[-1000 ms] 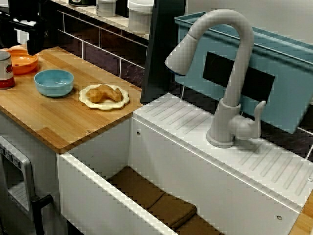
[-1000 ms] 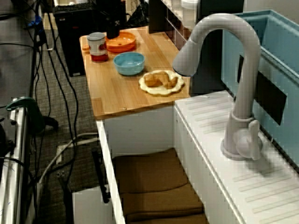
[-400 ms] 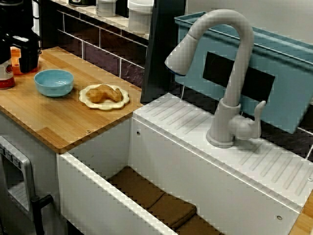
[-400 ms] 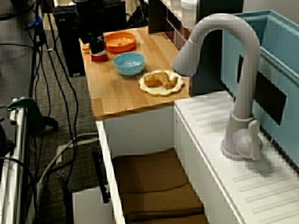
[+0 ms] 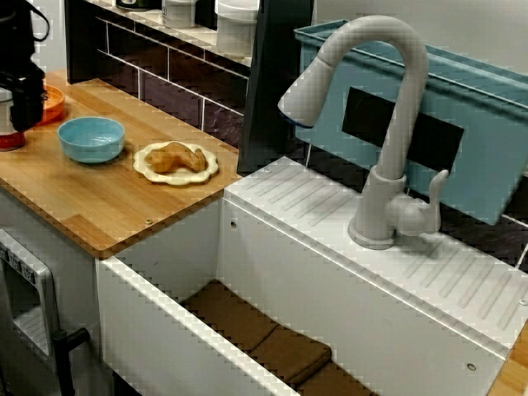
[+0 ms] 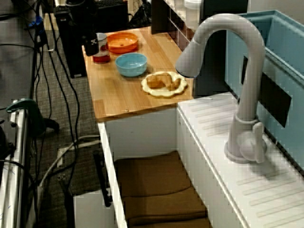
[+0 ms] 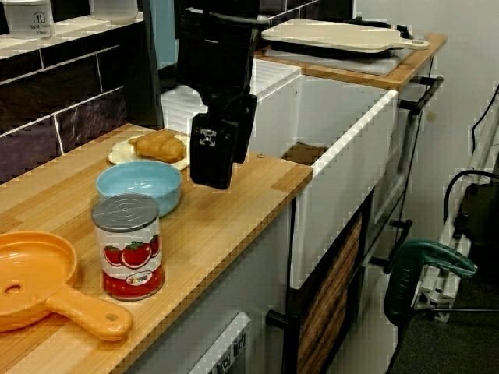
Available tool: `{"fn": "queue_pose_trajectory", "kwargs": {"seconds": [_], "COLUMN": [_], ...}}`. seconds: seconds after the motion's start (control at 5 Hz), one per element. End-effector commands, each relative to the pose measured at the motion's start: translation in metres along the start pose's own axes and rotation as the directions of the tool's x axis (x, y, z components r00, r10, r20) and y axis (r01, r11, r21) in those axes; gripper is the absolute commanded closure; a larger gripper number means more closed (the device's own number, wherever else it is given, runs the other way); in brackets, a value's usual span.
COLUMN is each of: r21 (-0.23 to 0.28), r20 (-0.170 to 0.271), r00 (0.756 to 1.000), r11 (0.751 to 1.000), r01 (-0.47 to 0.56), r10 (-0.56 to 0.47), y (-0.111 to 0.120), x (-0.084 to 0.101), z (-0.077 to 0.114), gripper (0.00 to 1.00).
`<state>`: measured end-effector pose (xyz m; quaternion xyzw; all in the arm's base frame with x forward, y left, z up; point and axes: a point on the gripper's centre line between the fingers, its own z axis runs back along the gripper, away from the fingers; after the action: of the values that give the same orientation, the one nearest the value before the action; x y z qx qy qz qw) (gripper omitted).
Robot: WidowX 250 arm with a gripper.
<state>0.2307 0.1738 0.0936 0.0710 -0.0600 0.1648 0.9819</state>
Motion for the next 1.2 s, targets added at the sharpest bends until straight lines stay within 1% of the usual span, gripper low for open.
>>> {"fn": "queue_pose_trajectory", "kwargs": {"seconds": [0.0,0.2,0.4,0.6,0.8,1.0], "r21": [0.056,0.083,0.112,0.125,0.132,0.129], "r20": [0.018,0.027,0.025,0.016,0.008,0.002], "r00": [0.998,0.999,0.999,1.0,1.0,1.0], "r11": [0.997,0.996,0.994,0.992,0.991,0.992], "r01": [0.054,0.027,0.019,0.014,0.014,0.003], "r10": [-0.055,-0.029,-0.022,-0.016,-0.015,-0.003], "y": [0.04,0.049,0.056,0.066,0.07,0.072], "x": [0.005,0.007,0.011,0.014,0.014,0.014], "z": [-0.001,-0.005,-0.017,-0.023,-0.023,-0.021], "gripper": [0.0,0.0,0.0,0.0,0.0,0.0]}}
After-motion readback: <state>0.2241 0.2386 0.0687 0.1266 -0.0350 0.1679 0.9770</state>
